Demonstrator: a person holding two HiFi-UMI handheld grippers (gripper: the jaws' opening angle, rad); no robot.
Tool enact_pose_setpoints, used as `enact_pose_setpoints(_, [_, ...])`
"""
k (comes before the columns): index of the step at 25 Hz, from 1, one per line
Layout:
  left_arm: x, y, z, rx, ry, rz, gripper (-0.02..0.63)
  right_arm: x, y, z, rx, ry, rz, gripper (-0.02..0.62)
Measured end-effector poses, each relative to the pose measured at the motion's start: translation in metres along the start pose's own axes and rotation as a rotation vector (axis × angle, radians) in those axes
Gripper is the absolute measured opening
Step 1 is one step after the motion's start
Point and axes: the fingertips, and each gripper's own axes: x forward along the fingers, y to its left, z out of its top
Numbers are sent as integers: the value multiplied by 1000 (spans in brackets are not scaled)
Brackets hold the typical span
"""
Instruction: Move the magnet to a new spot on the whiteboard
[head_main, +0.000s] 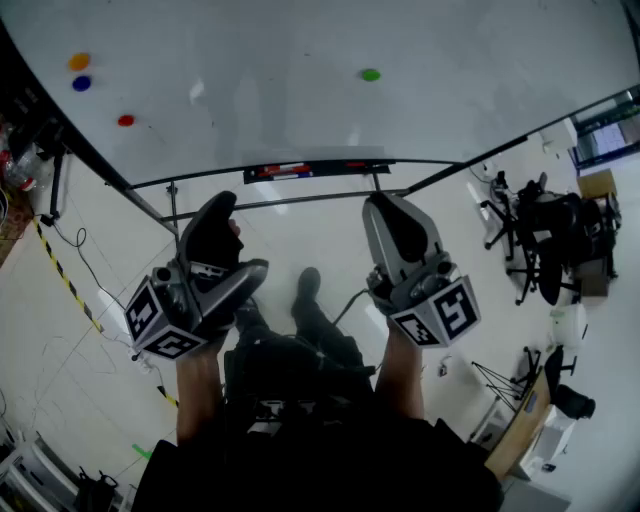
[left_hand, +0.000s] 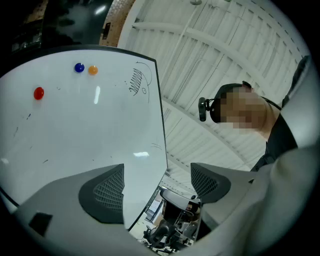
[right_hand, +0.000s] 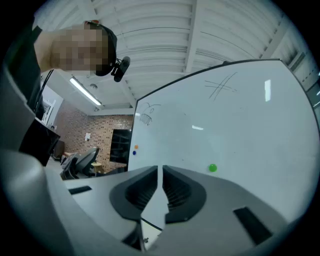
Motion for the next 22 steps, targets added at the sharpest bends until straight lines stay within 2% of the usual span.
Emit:
enact_pose_setpoints(4, [0,-3,-4,-10,8,10,414,3,-4,-7,5,21,-12,49])
enact_pose_setpoints(7, [5,3,-2,0,1,32,414,14,-17,-9,-45,46,-36,69])
enact_pose_setpoints(11, [22,10,4,55,12,62,414,36,-63,-9,-169,55,-173,163])
enact_pose_setpoints(15, [42,14,10,121,26,92,414,57,-117,-7,-265,56,-295,176])
enact_pose_setpoints(22, [66,28,21,193,27,159,414,103,-159,-22,-347,113,-307,175])
